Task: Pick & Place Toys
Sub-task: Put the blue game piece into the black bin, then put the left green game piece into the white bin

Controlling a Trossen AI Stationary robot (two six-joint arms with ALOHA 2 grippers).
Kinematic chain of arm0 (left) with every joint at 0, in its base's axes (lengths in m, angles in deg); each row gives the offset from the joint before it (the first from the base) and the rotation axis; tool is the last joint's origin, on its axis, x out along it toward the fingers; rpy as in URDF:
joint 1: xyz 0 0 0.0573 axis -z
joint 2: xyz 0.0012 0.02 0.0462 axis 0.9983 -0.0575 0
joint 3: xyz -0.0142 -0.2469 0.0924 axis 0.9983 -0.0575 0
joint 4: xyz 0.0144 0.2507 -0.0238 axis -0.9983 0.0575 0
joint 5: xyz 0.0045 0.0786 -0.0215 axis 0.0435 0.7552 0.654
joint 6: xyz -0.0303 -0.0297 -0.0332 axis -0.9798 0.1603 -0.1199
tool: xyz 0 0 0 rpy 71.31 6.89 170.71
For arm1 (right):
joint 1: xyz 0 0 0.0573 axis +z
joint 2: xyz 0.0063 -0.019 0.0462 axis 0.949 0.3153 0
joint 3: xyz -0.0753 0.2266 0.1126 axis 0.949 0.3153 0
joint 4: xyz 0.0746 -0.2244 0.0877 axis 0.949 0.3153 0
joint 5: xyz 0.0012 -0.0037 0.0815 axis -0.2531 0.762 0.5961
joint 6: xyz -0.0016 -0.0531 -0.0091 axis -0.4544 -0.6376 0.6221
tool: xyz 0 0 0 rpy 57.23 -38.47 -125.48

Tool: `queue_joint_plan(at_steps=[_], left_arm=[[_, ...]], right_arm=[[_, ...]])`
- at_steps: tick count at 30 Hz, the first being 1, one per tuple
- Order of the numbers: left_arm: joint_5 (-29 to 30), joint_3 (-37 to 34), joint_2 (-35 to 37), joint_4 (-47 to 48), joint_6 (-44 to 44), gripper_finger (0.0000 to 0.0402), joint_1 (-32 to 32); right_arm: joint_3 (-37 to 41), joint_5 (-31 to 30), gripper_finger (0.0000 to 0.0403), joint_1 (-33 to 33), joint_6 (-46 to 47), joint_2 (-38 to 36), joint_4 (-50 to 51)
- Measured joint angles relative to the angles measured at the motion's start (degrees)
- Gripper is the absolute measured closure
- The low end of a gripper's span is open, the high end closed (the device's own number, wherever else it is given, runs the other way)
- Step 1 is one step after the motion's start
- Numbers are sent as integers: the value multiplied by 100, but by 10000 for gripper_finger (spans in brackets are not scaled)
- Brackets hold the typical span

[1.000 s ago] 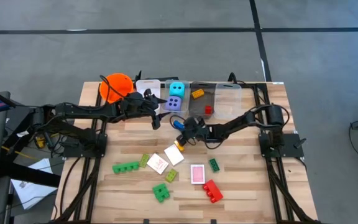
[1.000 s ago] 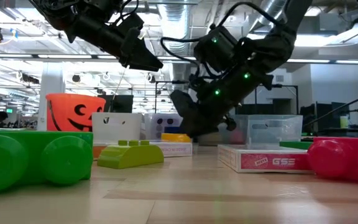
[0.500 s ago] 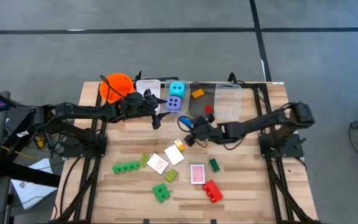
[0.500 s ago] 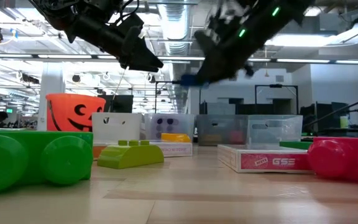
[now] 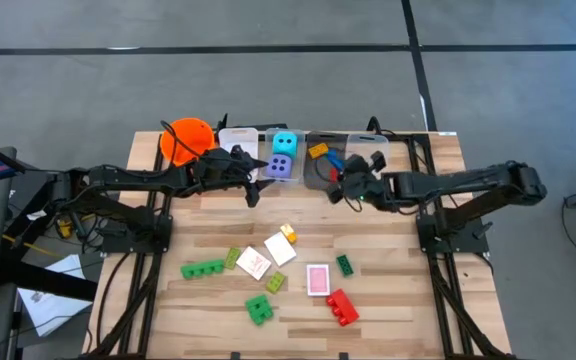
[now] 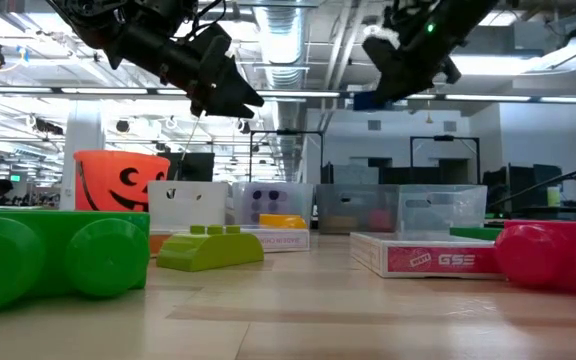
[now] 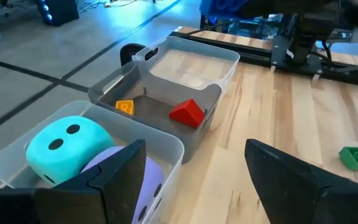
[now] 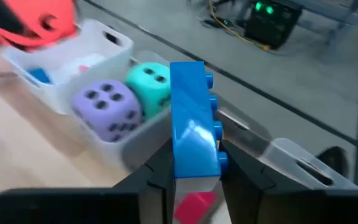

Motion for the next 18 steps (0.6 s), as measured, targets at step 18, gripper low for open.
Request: queue_joint_plan(at_steps=[18], left_arm=[[2, 0, 0, -588, -604, 137, 0]], right_arm=[[49, 256, 172, -830, -487, 1558, -331]])
